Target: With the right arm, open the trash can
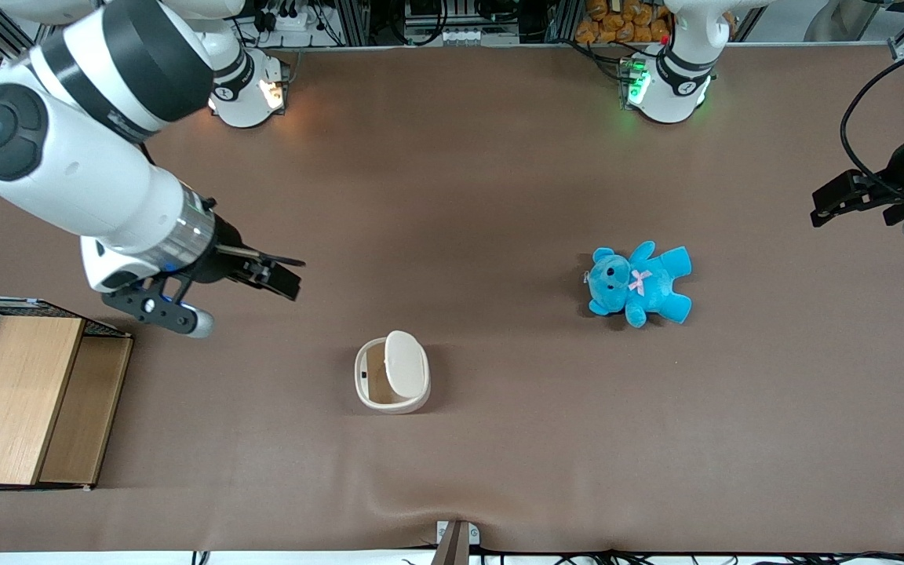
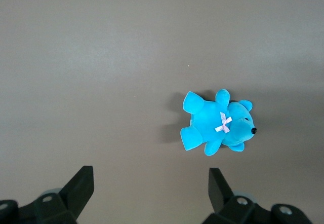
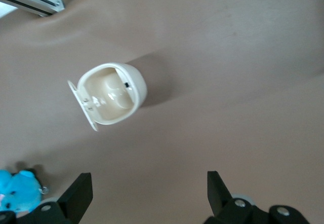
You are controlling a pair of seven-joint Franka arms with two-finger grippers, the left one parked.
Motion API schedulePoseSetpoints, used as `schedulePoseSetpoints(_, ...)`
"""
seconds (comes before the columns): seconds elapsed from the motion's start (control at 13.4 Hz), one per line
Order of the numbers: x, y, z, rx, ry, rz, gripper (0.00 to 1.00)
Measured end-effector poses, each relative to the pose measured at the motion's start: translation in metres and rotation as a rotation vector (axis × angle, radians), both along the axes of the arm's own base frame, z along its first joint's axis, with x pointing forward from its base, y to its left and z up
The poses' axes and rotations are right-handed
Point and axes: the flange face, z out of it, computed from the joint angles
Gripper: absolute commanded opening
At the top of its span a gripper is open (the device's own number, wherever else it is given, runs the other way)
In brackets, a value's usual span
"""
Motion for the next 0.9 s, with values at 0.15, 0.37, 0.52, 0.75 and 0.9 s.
schedulePoseSetpoints(0.15, -0.001, -0.022, 0.011, -0.035, -0.012, 0.048, 1.0)
schedulePoseSetpoints(0.37, -0.003, -0.067, 0.032, -0.047, -0.018, 0.113, 1.0)
schedulePoseSetpoints(0.52, -0.004, -0.104, 0.045, -0.056, -0.027, 0.153, 1.0)
schedulePoseSetpoints(0.75, -0.009, -0.144, 0.057, -0.088, -0.018, 0.199, 1.0)
schedulePoseSetpoints(0.9, -0.014, -0.167, 0.064, -0.103, -0.01, 0.23, 1.0)
